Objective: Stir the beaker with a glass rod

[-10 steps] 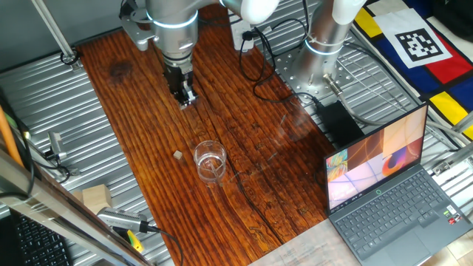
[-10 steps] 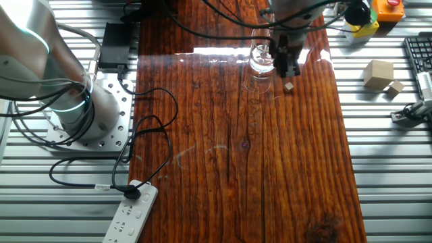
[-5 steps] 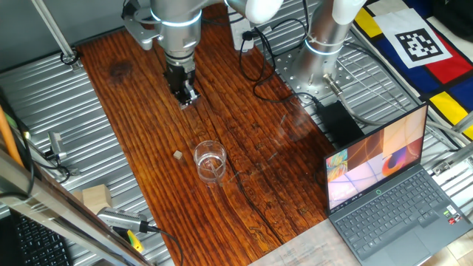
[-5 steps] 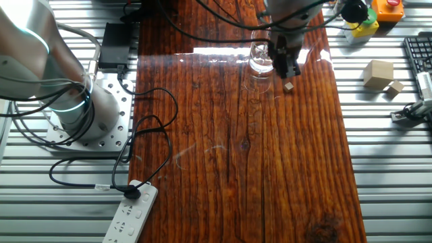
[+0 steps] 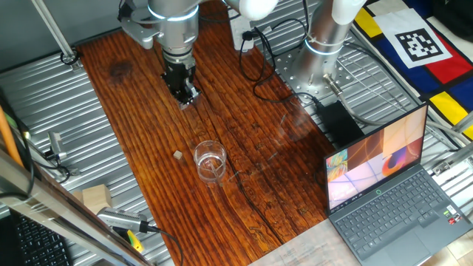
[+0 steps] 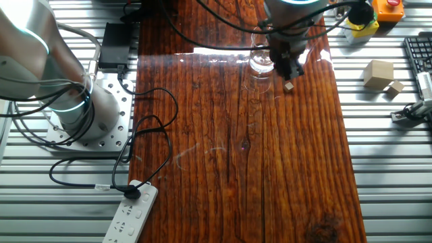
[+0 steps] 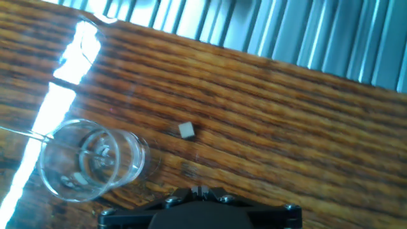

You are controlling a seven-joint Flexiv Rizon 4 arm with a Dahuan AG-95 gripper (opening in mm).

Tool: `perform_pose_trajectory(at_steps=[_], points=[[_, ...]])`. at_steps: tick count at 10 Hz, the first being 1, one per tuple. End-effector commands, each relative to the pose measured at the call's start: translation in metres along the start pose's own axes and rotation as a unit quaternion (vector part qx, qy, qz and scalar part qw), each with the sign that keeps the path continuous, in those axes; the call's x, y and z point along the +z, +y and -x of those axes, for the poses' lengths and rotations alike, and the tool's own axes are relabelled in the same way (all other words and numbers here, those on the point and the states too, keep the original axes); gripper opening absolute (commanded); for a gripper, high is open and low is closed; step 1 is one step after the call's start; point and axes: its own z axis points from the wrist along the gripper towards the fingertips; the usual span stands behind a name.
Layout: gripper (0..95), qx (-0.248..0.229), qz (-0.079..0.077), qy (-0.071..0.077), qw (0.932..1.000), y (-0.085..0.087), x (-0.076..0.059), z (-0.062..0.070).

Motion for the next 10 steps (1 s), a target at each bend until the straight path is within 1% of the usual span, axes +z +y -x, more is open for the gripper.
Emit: perform_pose_trajectory(at_steps=[1,2,3,5,6,7,8,9,10], points=[[0.0,0.002,0.002,-0.015,0.9999,0.044,-0.006,0.018],[19.0,-0.004,0.003,-0.018,0.9998,0.05,-0.005,0.02],[19.0,-0.025,0.003,-0.028,0.9993,0.081,-0.001,0.029],[19.0,-0.026,0.012,-0.037,0.9989,0.119,0.006,0.044],[19.0,-0.037,0.012,-0.038,0.9985,0.141,0.011,0.049],[19.0,-0.047,0.014,-0.043,0.9979,0.152,0.016,0.05],[38.0,-0.052,0.016,-0.05,0.9973,0.162,0.021,0.049],[38.0,-0.049,0.017,-0.051,0.9973,0.172,0.025,0.045],[38.0,-0.053,0.016,-0.052,0.9971,0.175,0.027,0.043]])
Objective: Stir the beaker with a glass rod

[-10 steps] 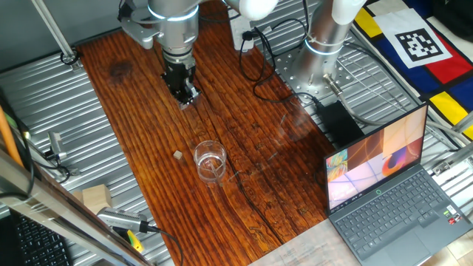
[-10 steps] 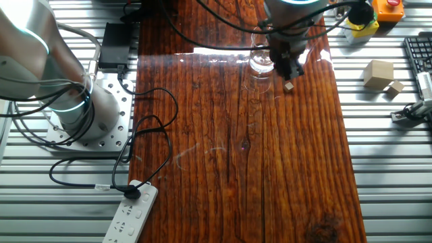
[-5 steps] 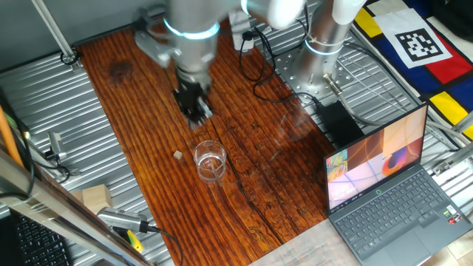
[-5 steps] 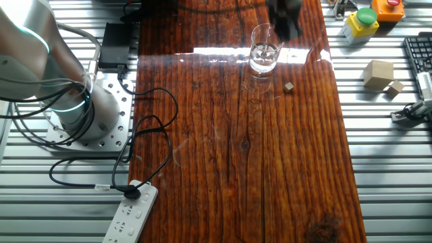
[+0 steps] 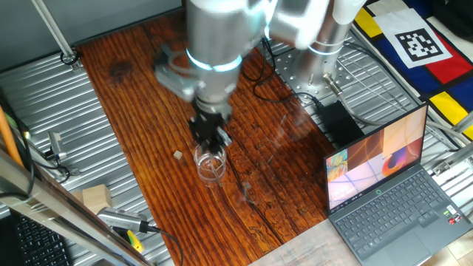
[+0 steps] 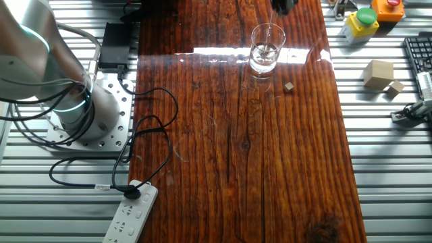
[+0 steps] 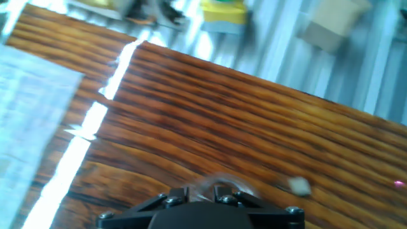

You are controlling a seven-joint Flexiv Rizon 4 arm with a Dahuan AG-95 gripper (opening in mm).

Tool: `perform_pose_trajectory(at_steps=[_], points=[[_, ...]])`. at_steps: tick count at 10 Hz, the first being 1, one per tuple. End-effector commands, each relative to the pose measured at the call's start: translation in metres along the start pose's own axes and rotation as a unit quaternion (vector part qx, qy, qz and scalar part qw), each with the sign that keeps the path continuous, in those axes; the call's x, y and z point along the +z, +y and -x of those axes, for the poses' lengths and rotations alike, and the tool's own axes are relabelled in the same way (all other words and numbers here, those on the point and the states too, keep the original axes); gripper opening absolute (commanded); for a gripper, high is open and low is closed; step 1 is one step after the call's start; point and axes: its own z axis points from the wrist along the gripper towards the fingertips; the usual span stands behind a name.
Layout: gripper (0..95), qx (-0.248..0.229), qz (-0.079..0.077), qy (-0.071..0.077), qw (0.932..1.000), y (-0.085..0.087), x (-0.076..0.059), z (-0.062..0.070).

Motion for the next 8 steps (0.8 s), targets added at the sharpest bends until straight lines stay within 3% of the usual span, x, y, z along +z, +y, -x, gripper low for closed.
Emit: perform_pose_trajectory(at_steps=[1,8], points=[[38.0,-0.007,-0.003,-0.002,1.0,0.0051,0.0009,-0.0055],[38.0,-0.018,-0.017,-0.025,0.9994,0.0085,0.0044,-0.004]])
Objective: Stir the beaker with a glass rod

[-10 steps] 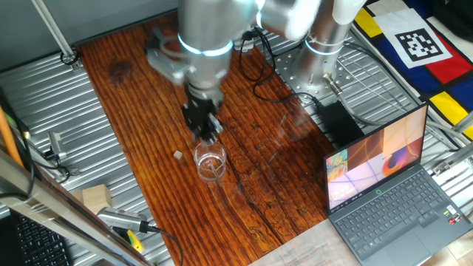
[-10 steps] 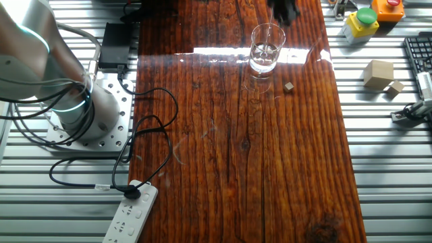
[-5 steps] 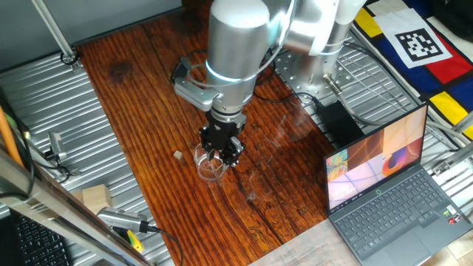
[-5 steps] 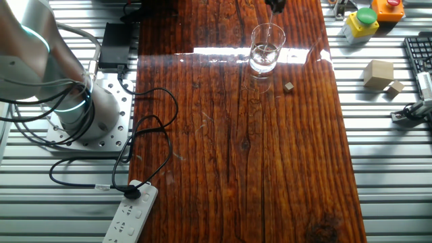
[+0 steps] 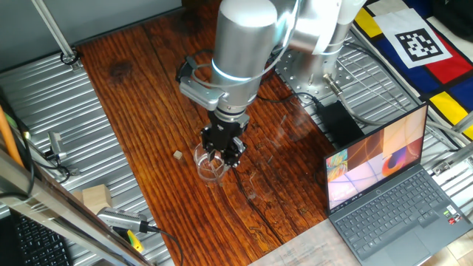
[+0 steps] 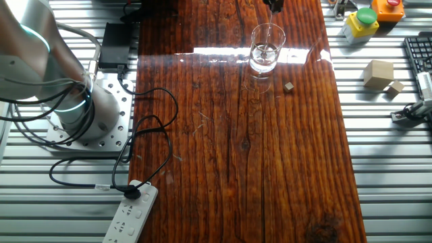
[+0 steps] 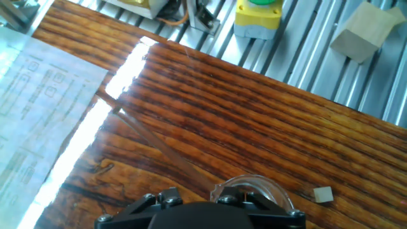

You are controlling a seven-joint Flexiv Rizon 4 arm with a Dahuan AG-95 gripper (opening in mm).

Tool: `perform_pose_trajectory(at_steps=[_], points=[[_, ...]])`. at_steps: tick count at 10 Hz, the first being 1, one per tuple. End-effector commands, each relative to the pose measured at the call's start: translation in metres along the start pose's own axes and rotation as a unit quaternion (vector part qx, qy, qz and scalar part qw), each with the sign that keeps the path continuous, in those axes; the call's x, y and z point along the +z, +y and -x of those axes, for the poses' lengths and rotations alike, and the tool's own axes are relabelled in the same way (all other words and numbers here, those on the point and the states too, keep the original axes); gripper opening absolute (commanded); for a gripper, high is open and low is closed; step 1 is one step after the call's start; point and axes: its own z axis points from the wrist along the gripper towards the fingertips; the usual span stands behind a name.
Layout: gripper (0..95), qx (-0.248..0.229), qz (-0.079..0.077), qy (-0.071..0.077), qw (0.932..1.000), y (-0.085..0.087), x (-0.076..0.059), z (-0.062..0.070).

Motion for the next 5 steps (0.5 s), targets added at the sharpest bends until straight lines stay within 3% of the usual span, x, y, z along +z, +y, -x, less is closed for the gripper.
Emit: perform_pose_trajectory(at_steps=[1,2,4,5], points=[[38.0,0.01,-0.01,-0.009,0.9999,-0.0006,0.0015,0.0012],[19.0,0.017,-0.01,-0.008,0.9998,-0.0006,0.0027,0.001],[19.0,0.018,-0.008,-0.008,0.9998,-0.0005,0.003,0.001],[19.0,0.012,-0.004,0.001,0.9999,-0.0005,0.0029,0.001]])
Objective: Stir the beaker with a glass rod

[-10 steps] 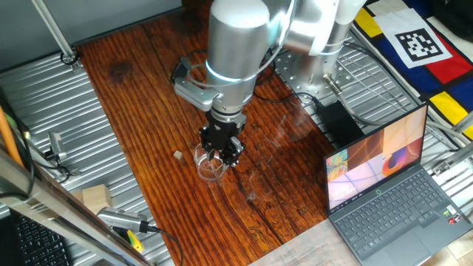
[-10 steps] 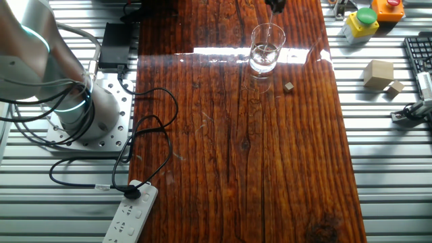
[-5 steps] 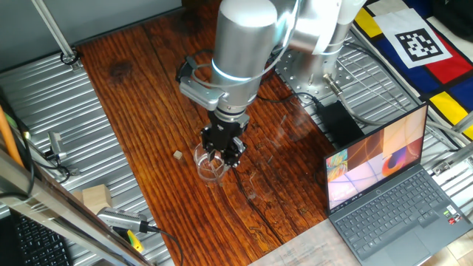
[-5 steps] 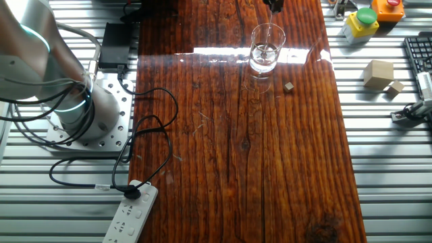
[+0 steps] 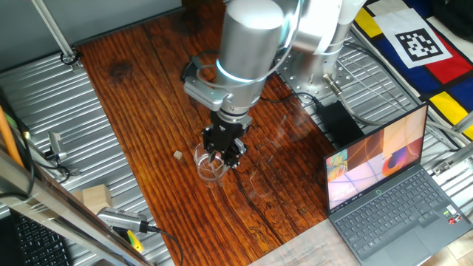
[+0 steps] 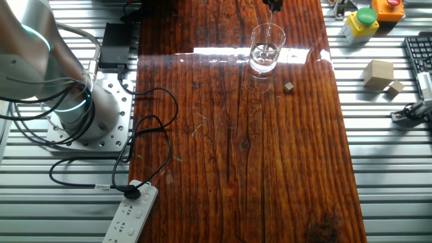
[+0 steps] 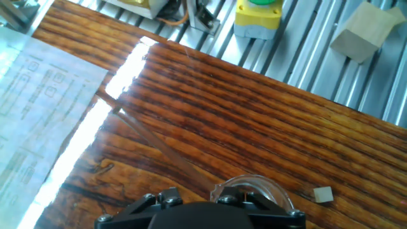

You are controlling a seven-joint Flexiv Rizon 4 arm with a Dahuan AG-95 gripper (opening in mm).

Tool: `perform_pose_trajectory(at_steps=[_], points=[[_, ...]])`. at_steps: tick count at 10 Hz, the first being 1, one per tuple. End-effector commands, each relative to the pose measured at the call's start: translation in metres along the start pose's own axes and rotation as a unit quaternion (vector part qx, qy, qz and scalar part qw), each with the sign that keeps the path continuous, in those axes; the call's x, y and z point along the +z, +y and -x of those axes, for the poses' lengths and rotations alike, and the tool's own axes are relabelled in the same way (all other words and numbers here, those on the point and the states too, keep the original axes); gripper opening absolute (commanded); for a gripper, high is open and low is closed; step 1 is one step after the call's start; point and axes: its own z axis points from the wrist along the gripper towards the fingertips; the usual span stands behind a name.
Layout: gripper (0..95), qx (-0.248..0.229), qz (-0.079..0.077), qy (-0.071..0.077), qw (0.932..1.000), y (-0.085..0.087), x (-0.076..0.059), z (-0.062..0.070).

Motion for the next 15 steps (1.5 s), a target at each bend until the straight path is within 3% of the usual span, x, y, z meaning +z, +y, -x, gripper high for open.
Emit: perform_pose_trajectory(at_steps=[1,3,5,6,9,10,15], points=[[19.0,-0.011,0.011,0.018,0.9997,0.0006,-0.0012,0.0008],[19.0,-0.007,0.014,0.037,0.9992,0.0006,-0.0012,0.0008],[19.0,-0.018,0.014,0.035,0.9991,0.0006,-0.0012,0.0008],[38.0,-0.023,0.015,0.037,0.9989,0.0006,-0.0012,0.0008],[38.0,-0.017,0.012,0.044,0.9988,0.0006,-0.0012,0.0008],[19.0,-0.015,0.013,0.047,0.9987,0.0006,-0.0012,0.0008],[19.0,-0.022,0.014,0.043,0.9988,0.0006,-0.0012,0.0008]])
